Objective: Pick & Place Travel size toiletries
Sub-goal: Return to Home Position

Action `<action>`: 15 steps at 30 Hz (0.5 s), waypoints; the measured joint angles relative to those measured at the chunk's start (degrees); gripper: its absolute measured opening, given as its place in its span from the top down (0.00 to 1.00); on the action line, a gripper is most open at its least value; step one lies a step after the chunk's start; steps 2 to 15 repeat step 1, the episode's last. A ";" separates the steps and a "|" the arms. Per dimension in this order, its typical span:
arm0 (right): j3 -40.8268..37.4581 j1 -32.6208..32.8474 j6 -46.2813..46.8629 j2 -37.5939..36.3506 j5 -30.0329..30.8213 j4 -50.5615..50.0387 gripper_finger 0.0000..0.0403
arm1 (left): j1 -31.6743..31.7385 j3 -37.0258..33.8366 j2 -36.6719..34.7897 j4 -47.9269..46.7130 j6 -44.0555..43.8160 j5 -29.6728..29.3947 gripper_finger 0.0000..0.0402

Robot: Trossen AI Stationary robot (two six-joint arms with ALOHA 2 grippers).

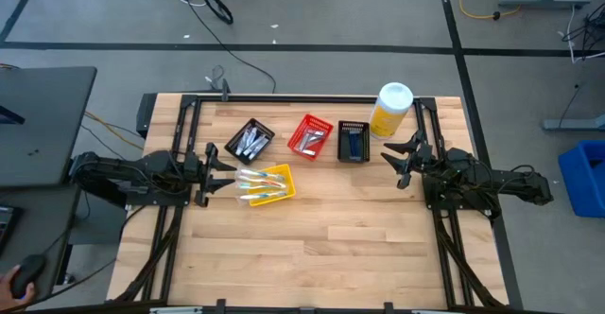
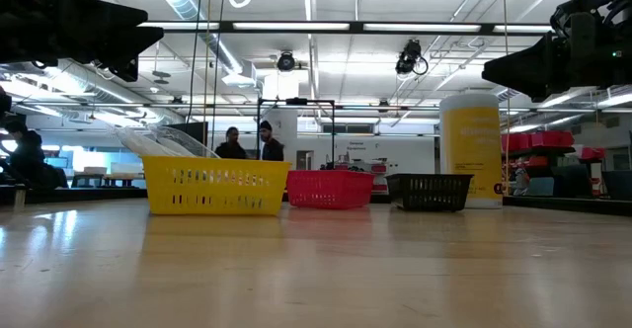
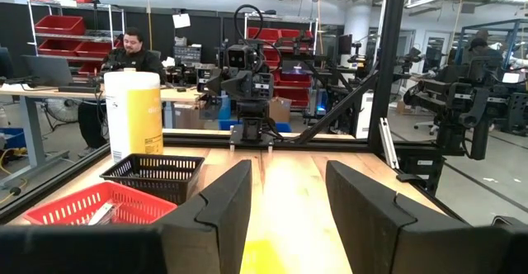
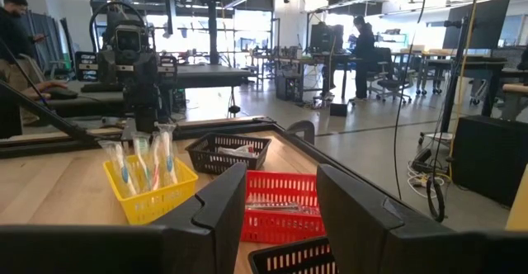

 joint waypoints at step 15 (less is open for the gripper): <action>0.00 0.00 0.00 0.00 -0.01 0.00 0.61 | 0.00 0.00 0.00 0.00 0.00 0.00 0.59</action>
